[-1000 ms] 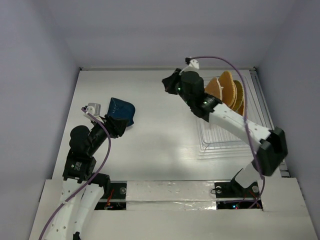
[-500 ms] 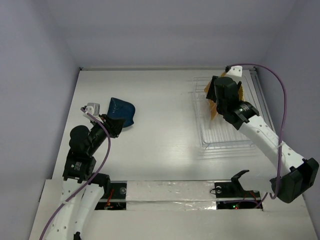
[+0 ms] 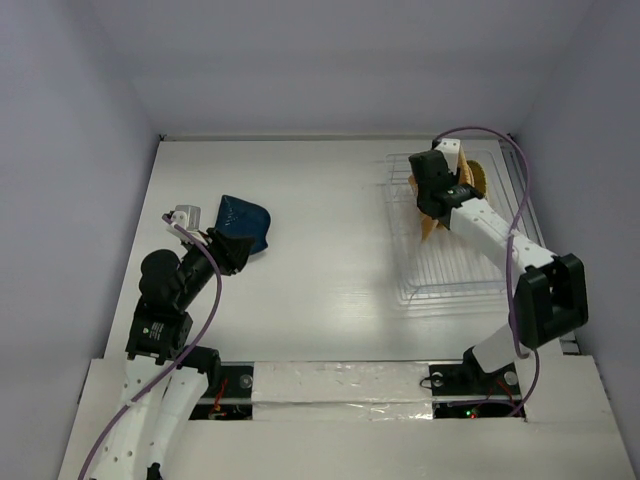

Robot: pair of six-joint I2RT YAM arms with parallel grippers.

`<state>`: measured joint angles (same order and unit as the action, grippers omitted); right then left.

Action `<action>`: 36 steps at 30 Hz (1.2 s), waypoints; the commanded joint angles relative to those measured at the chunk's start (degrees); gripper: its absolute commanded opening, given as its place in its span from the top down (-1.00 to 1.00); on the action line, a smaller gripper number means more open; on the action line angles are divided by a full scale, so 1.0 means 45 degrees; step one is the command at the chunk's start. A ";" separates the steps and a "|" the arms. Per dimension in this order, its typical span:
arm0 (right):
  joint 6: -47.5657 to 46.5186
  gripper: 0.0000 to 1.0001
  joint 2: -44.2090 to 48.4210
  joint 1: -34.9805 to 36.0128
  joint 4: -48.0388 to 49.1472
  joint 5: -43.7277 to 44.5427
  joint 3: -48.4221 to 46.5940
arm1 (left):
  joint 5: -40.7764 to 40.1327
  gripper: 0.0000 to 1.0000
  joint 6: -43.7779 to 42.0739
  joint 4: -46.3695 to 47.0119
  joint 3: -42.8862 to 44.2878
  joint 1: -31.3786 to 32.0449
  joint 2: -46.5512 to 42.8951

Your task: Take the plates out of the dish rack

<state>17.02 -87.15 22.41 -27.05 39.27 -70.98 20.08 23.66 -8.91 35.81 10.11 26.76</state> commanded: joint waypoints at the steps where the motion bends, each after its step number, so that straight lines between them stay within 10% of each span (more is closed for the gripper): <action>1: -0.0383 0.13 -0.0552 -0.0196 0.0269 0.0512 -0.1022 | 0.0031 0.31 -0.0004 0.0475 0.0049 -0.0059 -0.0029; 10: -0.0754 0.86 -0.0868 -0.0196 -0.0102 0.0922 -0.1531 | 0.0148 0.29 -0.0004 0.0534 0.0030 -0.0059 -0.0068; 30: -0.1496 1.00 0.1202 0.1091 -0.2114 0.2603 -0.4070 | 0.0246 0.29 0.0016 0.0573 -0.0009 -0.0176 -0.0049; 36: -0.1340 1.00 0.2687 0.2438 -0.0910 0.0341 -0.3486 | 0.0285 0.29 0.0016 0.0592 -0.0028 -0.0176 -0.0030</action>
<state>10.31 -78.50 30.17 -38.00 45.89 -85.78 20.58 23.66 -8.88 35.81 9.63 26.76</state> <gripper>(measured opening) 0.159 0.353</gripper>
